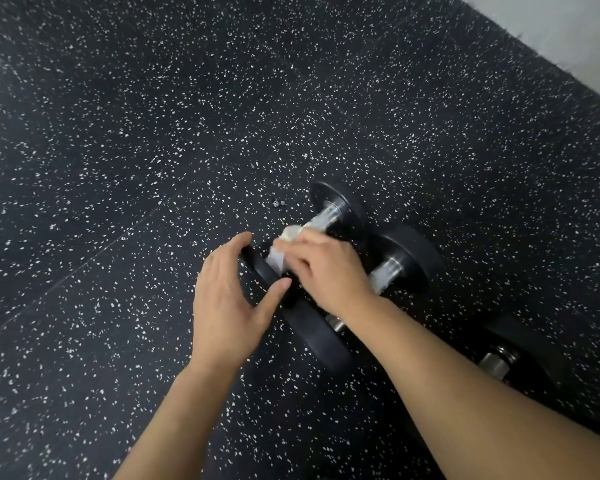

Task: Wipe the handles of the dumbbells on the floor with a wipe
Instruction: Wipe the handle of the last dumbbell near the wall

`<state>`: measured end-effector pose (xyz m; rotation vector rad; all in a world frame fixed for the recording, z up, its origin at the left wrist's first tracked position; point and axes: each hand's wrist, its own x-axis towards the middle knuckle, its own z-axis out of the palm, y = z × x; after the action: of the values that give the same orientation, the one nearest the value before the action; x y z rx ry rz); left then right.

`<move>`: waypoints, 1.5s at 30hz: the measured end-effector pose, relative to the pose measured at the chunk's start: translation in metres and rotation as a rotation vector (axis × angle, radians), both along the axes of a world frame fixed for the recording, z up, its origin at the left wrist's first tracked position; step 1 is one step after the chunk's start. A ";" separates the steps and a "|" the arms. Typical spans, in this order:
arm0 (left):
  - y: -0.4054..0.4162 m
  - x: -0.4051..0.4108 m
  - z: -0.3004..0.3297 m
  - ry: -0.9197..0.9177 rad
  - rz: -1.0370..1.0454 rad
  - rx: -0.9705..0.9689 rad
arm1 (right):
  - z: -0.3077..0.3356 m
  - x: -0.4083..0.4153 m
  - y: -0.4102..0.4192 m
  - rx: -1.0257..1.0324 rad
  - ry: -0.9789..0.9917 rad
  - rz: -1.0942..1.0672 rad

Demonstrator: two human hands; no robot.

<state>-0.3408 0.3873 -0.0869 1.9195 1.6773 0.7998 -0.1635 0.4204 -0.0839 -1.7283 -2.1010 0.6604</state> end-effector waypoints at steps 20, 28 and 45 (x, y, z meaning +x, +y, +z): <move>-0.023 0.015 0.008 -0.012 -0.098 0.064 | -0.015 0.029 -0.024 0.055 0.059 -0.358; -0.025 0.013 0.005 -0.112 -0.091 -0.013 | -0.016 0.033 -0.044 -0.012 0.116 -0.050; -0.035 0.015 0.006 -0.149 -0.024 -0.153 | -0.011 0.039 -0.033 0.026 -0.005 -0.283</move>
<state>-0.3257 0.3523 -0.0810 1.7297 1.5758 0.7618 -0.1240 0.3871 -0.0947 -1.9629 -1.8094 0.5434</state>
